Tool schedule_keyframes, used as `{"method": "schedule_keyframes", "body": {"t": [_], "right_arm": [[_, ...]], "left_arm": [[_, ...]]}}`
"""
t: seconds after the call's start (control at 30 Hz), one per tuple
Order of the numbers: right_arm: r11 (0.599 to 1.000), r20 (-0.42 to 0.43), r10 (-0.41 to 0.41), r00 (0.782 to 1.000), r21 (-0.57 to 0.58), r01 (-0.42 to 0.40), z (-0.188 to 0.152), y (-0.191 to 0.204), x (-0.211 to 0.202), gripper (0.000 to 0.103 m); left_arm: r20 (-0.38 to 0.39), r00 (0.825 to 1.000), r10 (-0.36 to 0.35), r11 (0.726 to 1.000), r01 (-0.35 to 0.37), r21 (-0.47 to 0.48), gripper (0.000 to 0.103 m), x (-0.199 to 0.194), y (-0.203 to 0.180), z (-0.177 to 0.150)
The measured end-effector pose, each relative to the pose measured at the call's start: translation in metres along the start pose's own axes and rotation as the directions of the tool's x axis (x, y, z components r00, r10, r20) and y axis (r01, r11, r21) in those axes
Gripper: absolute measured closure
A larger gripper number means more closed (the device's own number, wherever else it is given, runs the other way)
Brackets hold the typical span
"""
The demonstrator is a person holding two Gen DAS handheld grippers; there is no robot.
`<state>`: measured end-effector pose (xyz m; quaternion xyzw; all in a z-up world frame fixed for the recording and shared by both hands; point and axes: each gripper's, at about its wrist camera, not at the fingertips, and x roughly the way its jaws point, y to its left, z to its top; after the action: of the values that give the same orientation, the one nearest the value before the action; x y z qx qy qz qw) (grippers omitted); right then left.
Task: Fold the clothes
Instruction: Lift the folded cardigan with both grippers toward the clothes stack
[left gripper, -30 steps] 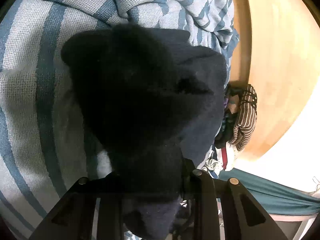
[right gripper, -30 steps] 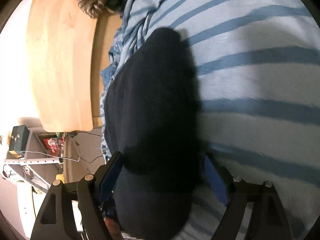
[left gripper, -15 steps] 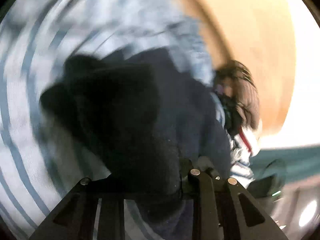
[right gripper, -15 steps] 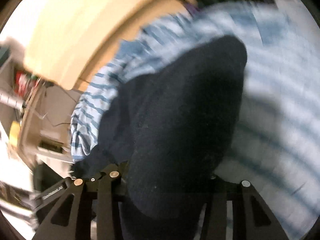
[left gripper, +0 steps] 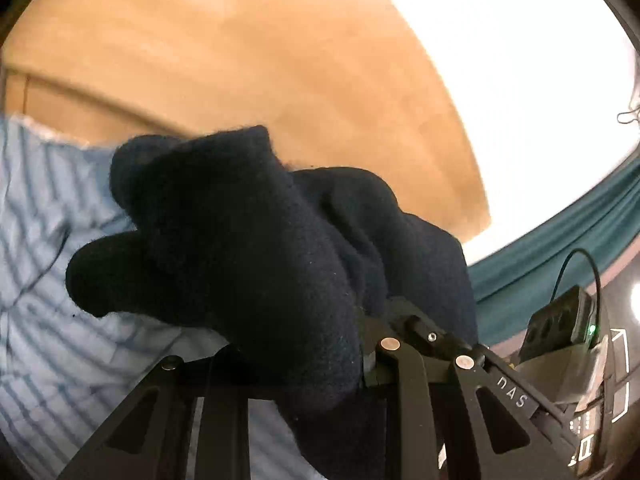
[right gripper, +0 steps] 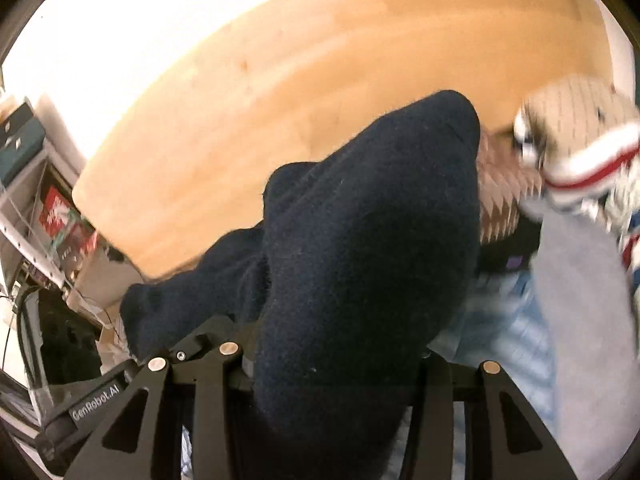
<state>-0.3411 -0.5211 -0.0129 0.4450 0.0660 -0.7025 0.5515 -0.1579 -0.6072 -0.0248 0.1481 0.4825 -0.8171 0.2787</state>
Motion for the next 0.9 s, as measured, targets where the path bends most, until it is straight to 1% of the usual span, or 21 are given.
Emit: {"method": "schedule_keyframes", "body": {"t": [0.07,0.13,0.17,0.23,0.27,0.3,0.37,0.4,0.47,0.5,0.6,0.67,0.73,0.8,0.83,0.87,0.9], "right_arm": [[0.999,-0.002,-0.013,1.000,-0.044,0.013,0.039,0.003,-0.010,0.057],[0.995,-0.012,-0.025,1.000,-0.100,0.023,0.074,0.003,-0.012,0.056],[0.989,-0.022,-0.029,0.999,-0.145,0.026,0.096,0.003,-0.008,0.055],[0.980,-0.056,-0.027,0.998,-0.199,0.016,0.132,-0.003,0.005,0.055],[0.975,-0.085,-0.020,0.996,-0.221,0.001,0.153,-0.010,0.018,0.055],[0.973,-0.100,-0.023,0.995,-0.233,-0.001,0.166,-0.017,0.028,0.055],[0.975,-0.130,-0.023,0.991,-0.221,-0.006,0.190,-0.039,0.055,0.055],[0.977,-0.149,-0.024,0.989,-0.212,-0.008,0.201,-0.052,0.071,0.055],[0.981,-0.184,-0.040,0.982,-0.193,0.004,0.211,-0.080,0.101,0.055],[0.985,-0.201,-0.038,0.979,-0.174,0.002,0.213,-0.092,0.113,0.055],[0.994,-0.246,-0.020,0.969,-0.110,-0.007,0.207,-0.133,0.140,0.054],[0.998,-0.270,-0.001,0.963,-0.063,-0.017,0.201,-0.159,0.155,0.051],[0.999,-0.274,0.042,0.961,-0.005,-0.045,0.193,-0.175,0.164,0.046],[0.996,-0.266,0.085,0.960,0.045,-0.076,0.188,-0.188,0.168,0.043],[0.994,-0.259,0.102,0.961,0.066,-0.087,0.187,-0.193,0.168,0.040],[0.993,-0.249,0.101,0.963,0.079,-0.084,0.186,-0.197,0.166,0.037],[0.994,-0.235,0.084,0.968,0.084,-0.066,0.185,-0.199,0.162,0.027]], "left_arm": [[0.044,0.999,-0.002,1.000,0.002,0.005,0.077,0.008,-0.024,0.015],[0.100,0.995,-0.012,1.000,0.015,-0.027,0.077,0.022,-0.037,0.025],[0.130,0.991,-0.019,0.999,0.025,-0.047,0.077,0.033,-0.040,0.029],[0.190,0.981,-0.031,0.995,0.048,-0.085,0.077,0.054,-0.046,0.037],[0.204,0.978,-0.033,0.992,0.056,-0.110,0.077,0.068,-0.045,0.041],[0.208,0.977,-0.034,0.988,0.063,-0.138,0.077,0.085,-0.042,0.044],[0.205,0.979,-0.014,0.981,0.053,-0.187,0.077,0.122,-0.037,0.050],[0.199,0.980,0.002,0.980,0.038,-0.197,0.077,0.142,-0.036,0.052],[0.183,0.982,0.035,0.980,0.003,-0.201,0.077,0.177,-0.035,0.056],[0.172,0.984,0.042,0.977,-0.004,-0.212,0.077,0.188,-0.032,0.055],[0.117,0.992,0.055,0.955,-0.017,-0.297,0.076,0.217,-0.013,0.042],[0.101,0.992,0.080,0.958,-0.048,-0.282,0.075,0.226,-0.008,0.032],[0.108,0.989,0.097,0.964,-0.067,-0.256,0.075,0.228,-0.010,0.023],[0.106,0.988,0.109,0.969,-0.081,-0.234,0.074,0.230,-0.014,0.019],[0.091,0.992,0.089,0.967,-0.064,-0.247,0.073,0.227,-0.013,0.019],[0.067,0.996,0.053,0.961,-0.033,-0.275,0.073,0.222,-0.011,0.020],[0.044,0.999,0.016,0.953,-0.002,-0.303,0.073,0.217,-0.009,0.022]]}}
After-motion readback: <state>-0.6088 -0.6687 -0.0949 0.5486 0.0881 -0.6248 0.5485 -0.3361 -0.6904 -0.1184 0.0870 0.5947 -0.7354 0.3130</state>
